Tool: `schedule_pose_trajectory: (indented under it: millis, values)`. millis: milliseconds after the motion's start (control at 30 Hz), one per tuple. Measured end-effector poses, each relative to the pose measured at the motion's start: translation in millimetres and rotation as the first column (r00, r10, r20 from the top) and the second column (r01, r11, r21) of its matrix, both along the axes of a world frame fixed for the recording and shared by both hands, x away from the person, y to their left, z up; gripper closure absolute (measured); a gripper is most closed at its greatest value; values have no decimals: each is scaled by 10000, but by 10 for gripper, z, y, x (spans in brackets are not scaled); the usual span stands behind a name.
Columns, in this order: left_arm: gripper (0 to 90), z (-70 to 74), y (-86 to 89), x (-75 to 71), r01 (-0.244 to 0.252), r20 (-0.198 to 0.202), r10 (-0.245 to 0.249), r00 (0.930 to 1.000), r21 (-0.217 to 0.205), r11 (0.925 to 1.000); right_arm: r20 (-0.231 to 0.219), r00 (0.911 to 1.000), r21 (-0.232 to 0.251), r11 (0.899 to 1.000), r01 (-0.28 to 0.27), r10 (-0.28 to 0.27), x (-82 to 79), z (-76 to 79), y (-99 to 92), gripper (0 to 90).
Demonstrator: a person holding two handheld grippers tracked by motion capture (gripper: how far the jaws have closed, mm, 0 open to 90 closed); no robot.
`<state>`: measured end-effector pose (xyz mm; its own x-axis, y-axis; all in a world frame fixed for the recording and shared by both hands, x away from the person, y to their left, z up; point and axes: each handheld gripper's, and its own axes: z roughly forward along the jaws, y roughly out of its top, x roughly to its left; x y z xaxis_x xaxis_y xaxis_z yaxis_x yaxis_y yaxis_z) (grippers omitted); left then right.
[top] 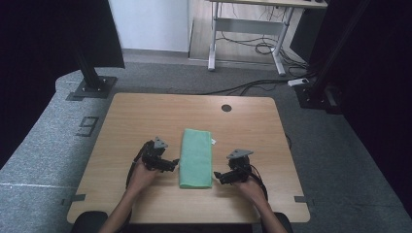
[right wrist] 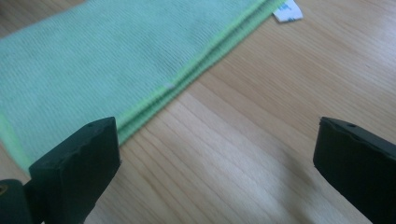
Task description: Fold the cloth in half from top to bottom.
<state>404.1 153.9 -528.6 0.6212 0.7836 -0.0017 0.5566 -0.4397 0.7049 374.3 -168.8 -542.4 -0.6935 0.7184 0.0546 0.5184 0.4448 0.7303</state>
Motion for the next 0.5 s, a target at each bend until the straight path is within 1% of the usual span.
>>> schedule_pose_trajectory:
  millis: [33, 133, 233, 300, 367, 500]
  values:
    - [0, 1, -28, 20, -22, 14, 22, 10000, -18, 10000, 1, 10000, -6, 10000, -37, 37, 8, 11, 24, 5]
    - [0, 9, -89, 84, -26, 71, 25, 10000, 162, 9999, 29, 9999, -5, 9999, -154, 154, 30, 32, 84, 6]
    - [0, 2, -125, 133, -130, 79, 129, 9999, 185, 9997, 69, 9996, -90, 9996, -269, 270, 55, 43, 150, 6]
    - [0, -18, -139, 165, -187, 15, 187, 9998, 169, 9997, 48, 9996, -108, 9995, -294, 294, 82, 38, 198, 6]
    - [0, -63, -157, 189, -297, -73, 298, 9995, 185, 9994, 38, 9995, -202, 9994, -297, 298, 111, 28, 235, 9]
    - [0, -167, -181, 208, -385, -242, 394, 9989, 386, 9985, 37, 9998, -316, 9993, -189, 191, 169, 17, 283, 14]
